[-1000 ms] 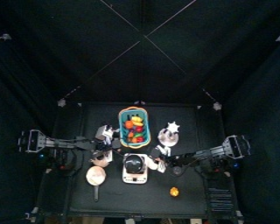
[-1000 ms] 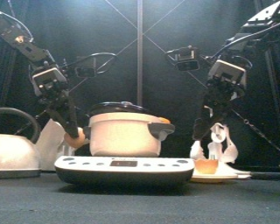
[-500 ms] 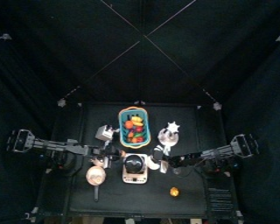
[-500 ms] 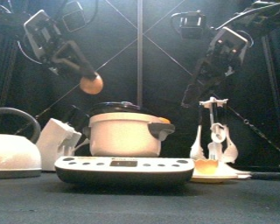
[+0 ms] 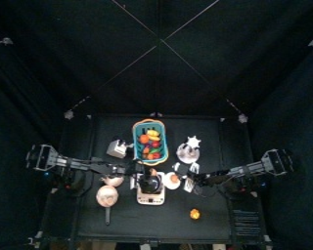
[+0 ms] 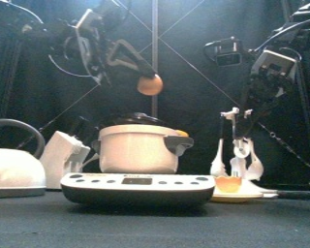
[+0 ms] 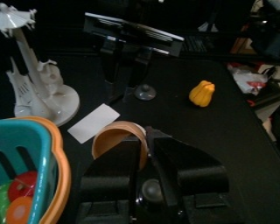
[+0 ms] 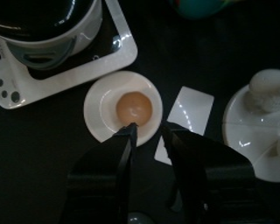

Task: Place egg shell onto plate

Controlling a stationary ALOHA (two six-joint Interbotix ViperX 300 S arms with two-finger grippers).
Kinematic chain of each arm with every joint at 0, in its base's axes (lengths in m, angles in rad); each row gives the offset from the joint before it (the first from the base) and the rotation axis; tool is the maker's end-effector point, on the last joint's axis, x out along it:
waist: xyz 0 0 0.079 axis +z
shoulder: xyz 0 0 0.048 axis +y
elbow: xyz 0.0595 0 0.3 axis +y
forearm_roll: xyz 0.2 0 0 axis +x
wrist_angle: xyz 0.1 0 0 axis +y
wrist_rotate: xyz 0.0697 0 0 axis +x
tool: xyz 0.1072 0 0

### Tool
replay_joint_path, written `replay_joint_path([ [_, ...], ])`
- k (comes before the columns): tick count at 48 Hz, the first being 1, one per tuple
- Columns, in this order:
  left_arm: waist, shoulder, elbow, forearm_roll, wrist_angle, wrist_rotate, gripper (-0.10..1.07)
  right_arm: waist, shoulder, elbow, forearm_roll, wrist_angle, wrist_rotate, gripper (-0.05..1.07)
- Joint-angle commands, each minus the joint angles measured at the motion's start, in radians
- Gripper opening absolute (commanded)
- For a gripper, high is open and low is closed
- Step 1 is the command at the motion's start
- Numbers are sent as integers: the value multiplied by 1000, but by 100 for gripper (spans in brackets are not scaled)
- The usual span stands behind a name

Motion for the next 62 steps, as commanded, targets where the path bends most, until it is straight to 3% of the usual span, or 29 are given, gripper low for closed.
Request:
replay_joint_path([
  [1, 3, 69, -94, 11, 21, 2, 58, -2, -21, 2, 21, 6, 2, 70],
  [19, 3, 262, -353, 17, 255, 3, 58, -11, -32, 54, 51, 9, 2, 70],
  [33, 15, 383, -488, 17, 394, 5, 58, -11, -75, 78, 78, 51, 2, 70],
  [48, 21, 453, -563, 15, 446, 5, 58, -17, -141, 130, 133, 80, 3, 70],
  [62, 31, 476, -572, 12, 448, 5, 58, -35, -175, 166, 161, 87, 3, 70],
])
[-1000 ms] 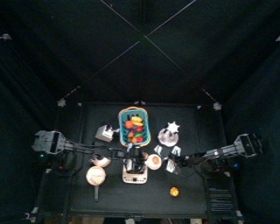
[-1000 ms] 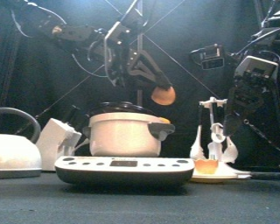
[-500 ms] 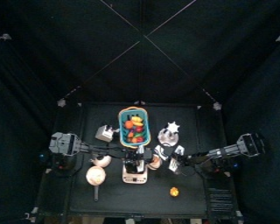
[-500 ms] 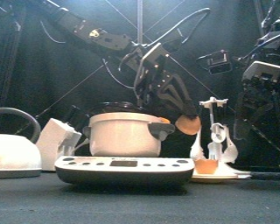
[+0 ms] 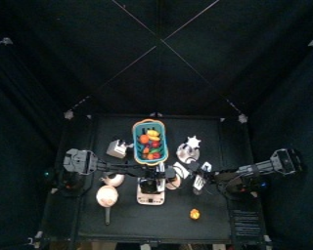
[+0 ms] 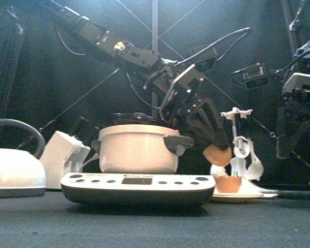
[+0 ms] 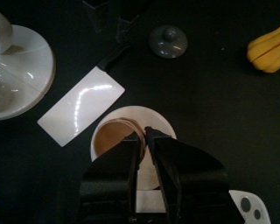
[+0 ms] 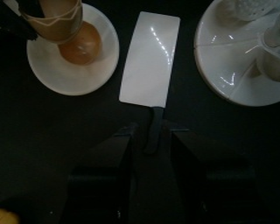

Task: Place egg shell onto plate

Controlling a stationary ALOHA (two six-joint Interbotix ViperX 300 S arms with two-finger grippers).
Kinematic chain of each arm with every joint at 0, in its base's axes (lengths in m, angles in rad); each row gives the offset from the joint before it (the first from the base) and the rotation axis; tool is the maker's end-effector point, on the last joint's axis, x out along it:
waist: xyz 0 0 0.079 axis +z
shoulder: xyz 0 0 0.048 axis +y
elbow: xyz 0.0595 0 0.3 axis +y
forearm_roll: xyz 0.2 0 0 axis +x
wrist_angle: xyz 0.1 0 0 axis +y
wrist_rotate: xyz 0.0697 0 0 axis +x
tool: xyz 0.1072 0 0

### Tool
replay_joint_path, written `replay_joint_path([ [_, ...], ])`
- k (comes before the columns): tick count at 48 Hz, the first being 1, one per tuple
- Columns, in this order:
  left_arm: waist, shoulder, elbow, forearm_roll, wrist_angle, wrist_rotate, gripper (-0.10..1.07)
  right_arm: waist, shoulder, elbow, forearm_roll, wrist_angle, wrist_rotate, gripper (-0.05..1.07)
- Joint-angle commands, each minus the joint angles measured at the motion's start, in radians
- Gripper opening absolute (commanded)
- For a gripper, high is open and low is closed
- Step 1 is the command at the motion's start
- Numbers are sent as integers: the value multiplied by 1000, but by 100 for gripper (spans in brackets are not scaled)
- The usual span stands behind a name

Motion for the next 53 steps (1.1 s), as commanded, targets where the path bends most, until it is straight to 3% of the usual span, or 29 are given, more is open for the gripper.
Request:
replay_joint_path([
  [1, 6, -9, -32, -2, -3, -2, 58, -8, -23, -2, 3, 8, 0, 70],
  [15, 6, 2, -34, -2, -3, -2, 58, -20, -69, 18, 21, 92, 0, 70],
  [33, 9, 17, -40, -2, -9, 0, 59, -20, -86, 21, 20, 95, 2, 70],
  [53, 11, 15, -44, -2, -3, 0, 74, -20, -84, 21, 21, 89, 2, 70],
])
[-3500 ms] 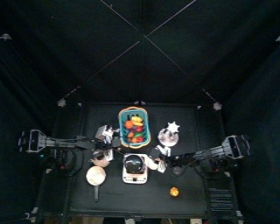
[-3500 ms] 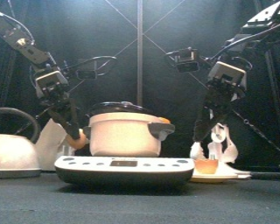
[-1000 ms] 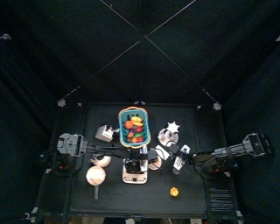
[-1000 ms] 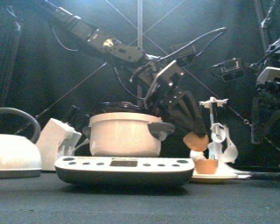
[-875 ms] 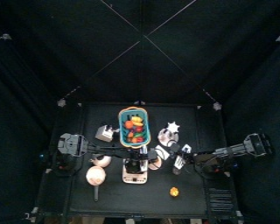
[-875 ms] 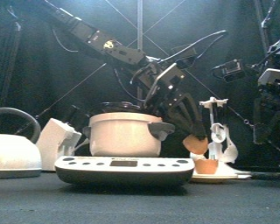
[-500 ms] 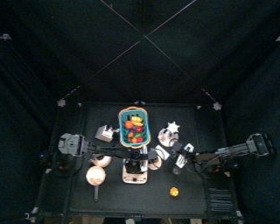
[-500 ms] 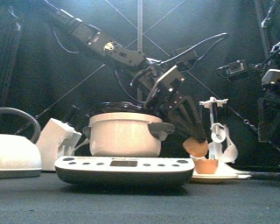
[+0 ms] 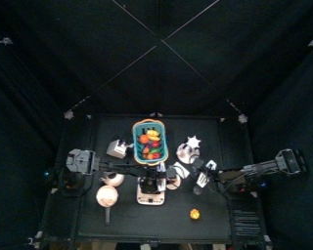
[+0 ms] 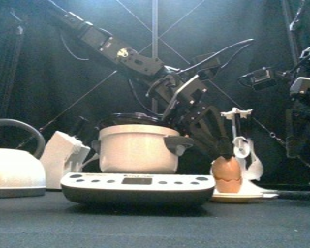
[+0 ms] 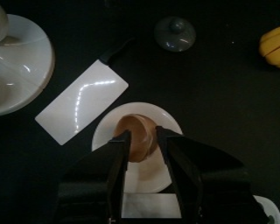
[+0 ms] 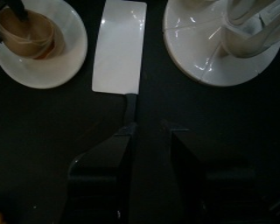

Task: Place egg shell onto plate

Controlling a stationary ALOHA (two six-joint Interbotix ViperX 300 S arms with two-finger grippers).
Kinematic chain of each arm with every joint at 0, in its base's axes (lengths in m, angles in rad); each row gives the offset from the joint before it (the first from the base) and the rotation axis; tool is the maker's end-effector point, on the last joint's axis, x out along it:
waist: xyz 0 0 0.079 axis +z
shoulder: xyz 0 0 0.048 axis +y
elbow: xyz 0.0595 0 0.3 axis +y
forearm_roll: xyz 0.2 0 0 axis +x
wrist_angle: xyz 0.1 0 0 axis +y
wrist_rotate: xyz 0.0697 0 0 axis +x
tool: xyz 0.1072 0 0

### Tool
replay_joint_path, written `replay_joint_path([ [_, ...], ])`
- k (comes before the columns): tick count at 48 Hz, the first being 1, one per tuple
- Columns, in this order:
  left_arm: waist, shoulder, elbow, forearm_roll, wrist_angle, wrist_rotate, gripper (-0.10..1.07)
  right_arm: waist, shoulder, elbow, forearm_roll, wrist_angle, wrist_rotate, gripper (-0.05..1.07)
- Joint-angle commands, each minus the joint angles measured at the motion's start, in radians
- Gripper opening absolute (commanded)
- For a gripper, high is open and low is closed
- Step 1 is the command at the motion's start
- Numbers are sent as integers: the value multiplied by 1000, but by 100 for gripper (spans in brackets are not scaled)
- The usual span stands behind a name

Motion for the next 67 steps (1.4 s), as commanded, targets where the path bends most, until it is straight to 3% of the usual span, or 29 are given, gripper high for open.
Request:
replay_joint_path([
  [1, 5, -20, -29, 2, -3, -2, 74, -3, -8, -9, -2, -8, 2, 70],
  [67, 34, -150, 18, 58, -91, 2, 75, -3, -2, -9, 3, -14, 2, 70],
])
